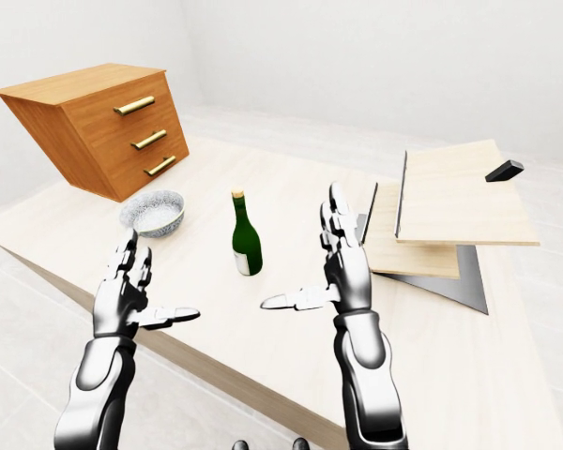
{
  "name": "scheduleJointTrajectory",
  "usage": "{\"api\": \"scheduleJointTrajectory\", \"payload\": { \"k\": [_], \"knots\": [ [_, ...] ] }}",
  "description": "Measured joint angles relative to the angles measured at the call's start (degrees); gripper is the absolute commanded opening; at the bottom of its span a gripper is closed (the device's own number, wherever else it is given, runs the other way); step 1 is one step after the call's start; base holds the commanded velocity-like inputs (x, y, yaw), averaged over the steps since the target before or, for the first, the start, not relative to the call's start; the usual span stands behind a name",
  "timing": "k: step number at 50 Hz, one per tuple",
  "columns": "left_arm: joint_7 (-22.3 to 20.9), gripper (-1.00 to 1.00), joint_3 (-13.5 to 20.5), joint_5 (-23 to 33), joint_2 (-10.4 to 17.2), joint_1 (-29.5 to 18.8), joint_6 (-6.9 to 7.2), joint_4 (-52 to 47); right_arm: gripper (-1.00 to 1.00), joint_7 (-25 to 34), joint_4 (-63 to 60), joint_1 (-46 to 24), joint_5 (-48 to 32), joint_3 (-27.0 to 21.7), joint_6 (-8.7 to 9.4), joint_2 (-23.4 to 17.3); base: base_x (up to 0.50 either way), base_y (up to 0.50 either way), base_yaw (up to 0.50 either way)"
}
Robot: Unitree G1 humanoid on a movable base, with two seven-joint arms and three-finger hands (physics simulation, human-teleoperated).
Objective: Put the wine bottle on the wine rack.
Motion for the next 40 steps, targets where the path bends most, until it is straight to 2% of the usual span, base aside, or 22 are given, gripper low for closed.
{"api": "scheduleJointTrajectory", "payload": {
  "k": [9, 24, 33, 40],
  "knots": [
    [-0.41, 1.0, 1.18, -0.37, 0.33, 0.31, 0.0, 0.87, 1.0, -0.61, 2.21, -4.65, -0.6, -0.13, 0.0, 0.35, 0.0, 0.0, 0.0],
    [-0.93, 1.0, 2.75, -0.62, 0.57, 0.41, -0.28, 2.08, 1.0, -1.59, 13.73, -15.5, 0.62, -2.37, 0.0, 0.12, 0.0, 0.0, 0.0],
    [-0.95, 1.0, 3.66, -0.46, 0.89, 0.16, -1.19, 3.73, 1.0, -2.24, 20.99, -19.71, 1.71, -3.45, 0.0, -0.34, 0.0, 0.0, 0.0],
    [-0.89, 1.0, 4.44, -0.38, 1.13, -0.05, -2.58, 5.73, 1.0, -2.94, 25.33, -22.71, 2.0, -3.59, 0.0, -0.54, 0.0, 0.0, 0.0]
  ]
}}
